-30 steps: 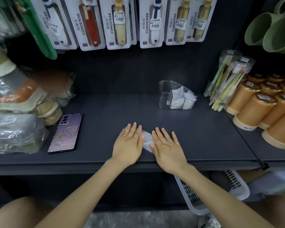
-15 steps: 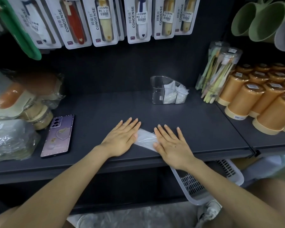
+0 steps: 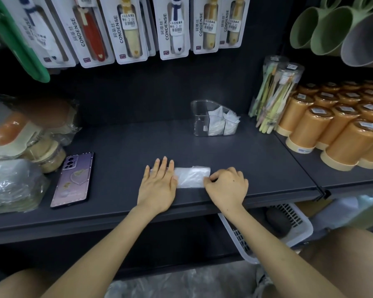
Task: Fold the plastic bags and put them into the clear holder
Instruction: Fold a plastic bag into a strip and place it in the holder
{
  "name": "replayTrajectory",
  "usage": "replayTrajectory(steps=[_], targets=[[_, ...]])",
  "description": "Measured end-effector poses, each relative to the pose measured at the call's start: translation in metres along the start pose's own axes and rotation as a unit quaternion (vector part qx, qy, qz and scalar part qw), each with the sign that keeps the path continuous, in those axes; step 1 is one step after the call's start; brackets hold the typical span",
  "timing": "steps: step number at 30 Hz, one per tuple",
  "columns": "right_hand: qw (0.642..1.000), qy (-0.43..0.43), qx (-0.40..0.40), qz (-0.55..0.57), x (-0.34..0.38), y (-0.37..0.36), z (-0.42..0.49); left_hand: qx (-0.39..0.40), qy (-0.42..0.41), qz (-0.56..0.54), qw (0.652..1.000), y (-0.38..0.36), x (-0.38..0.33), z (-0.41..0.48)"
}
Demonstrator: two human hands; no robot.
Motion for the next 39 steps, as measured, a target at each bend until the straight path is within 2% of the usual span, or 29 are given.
replayTrajectory(steps=[3, 6, 8, 10, 12, 14, 18, 23, 27, 30, 32, 34, 37, 39], targets=[[0.999, -0.009, -0.002, 0.034, 0.001, -0.001, 0.003, 0.002, 0.01, -0.094, 0.996, 0.007, 0.004, 0.0], [0.983, 0.022, 0.009, 0.18, 0.005, 0.003, 0.005, -0.041, 0.05, -0.234, 0.97, 0.033, 0.016, 0.002], [0.971, 0.055, 0.026, 0.232, 0.011, 0.015, 0.008, -0.059, 0.019, -0.242, 0.968, 0.052, 0.01, 0.004], [0.967, 0.102, 0.046, 0.229, 0.018, 0.029, 0.013, 0.009, -0.03, -0.267, 0.963, 0.057, -0.005, 0.009], [0.963, 0.142, 0.072, 0.216, 0.026, 0.04, 0.021, 0.138, -0.056, -0.339, 0.929, 0.051, -0.02, 0.01], [0.954, 0.165, 0.092, 0.232, 0.032, 0.049, 0.029, 0.213, -0.068, -0.38, 0.898, 0.048, -0.031, 0.007], [0.935, 0.172, 0.118, 0.286, 0.039, 0.062, 0.045, 0.237, -0.055, -0.433, 0.868, 0.049, -0.034, 0.001], [0.916, 0.184, 0.126, 0.333, 0.044, 0.072, 0.056, 0.261, -0.04, -0.549, 0.793, 0.048, -0.03, -0.009], [0.91, 0.191, 0.147, 0.337, 0.049, 0.072, 0.058, 0.256, -0.036, -0.589, 0.766, 0.052, -0.028, -0.014], [0.904, 0.169, 0.138, 0.369, 0.05, 0.073, 0.06, 0.222, -0.01, -0.585, 0.78, 0.053, -0.022, -0.013], [0.882, 0.112, 0.125, 0.44, 0.044, 0.067, 0.056, 0.191, 0.01, -0.597, 0.779, 0.054, -0.018, -0.012], [0.855, 0.049, 0.14, 0.497, 0.038, 0.051, 0.041, 0.162, 0.035, -0.625, 0.763, 0.055, -0.013, -0.012], [0.846, 0.021, 0.18, 0.502, 0.041, 0.021, 0.013, 0.134, 0.066, -0.664, 0.733, 0.053, -0.011, -0.015], [0.838, 0.015, 0.152, 0.524, 0.044, 0.016, 0.007, 0.132, 0.083, -0.685, 0.712, 0.049, -0.013, -0.018]])
Point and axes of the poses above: each hand's wrist, its own z-axis towards the middle knuckle, its own y-axis out of the back of the hand, x = y × z, the point moved 10 cm from there along z, towards the middle knuckle, and after that the axes turned 12 degrees about y, right-handed, at the moved point
